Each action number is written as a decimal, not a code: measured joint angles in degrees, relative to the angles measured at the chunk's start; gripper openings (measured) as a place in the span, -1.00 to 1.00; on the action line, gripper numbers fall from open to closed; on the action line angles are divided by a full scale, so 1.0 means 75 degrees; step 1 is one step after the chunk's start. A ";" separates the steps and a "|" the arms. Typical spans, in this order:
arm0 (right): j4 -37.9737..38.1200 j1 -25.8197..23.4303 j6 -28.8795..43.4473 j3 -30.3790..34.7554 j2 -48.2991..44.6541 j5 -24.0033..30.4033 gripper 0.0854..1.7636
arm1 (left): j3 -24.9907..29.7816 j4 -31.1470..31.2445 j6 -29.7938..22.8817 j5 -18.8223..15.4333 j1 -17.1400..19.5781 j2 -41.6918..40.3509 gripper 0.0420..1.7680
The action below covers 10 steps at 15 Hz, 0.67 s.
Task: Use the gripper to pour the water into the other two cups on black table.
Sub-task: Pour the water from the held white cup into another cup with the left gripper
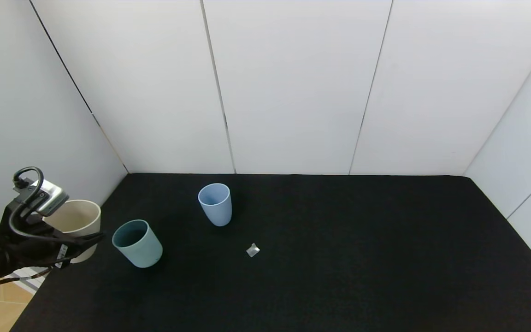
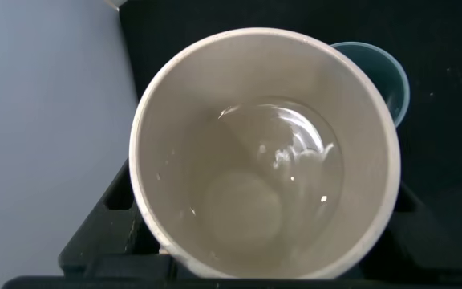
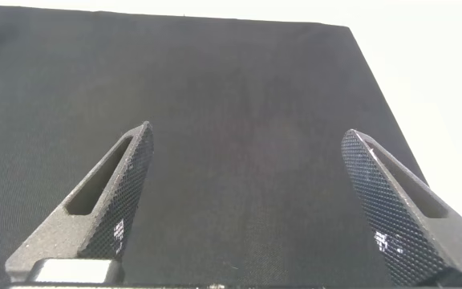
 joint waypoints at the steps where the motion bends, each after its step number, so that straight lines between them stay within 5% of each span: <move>1: 0.0000 0.0000 0.0000 0.0000 0.0000 -0.0003 0.94 | -0.0088 0.0003 0.0164 0.0023 -0.0015 0.0085 0.44; 10: 0.0000 0.0000 0.0000 0.0000 0.0000 0.0000 0.94 | -0.0460 0.0437 0.1209 0.0375 -0.0029 0.0393 0.44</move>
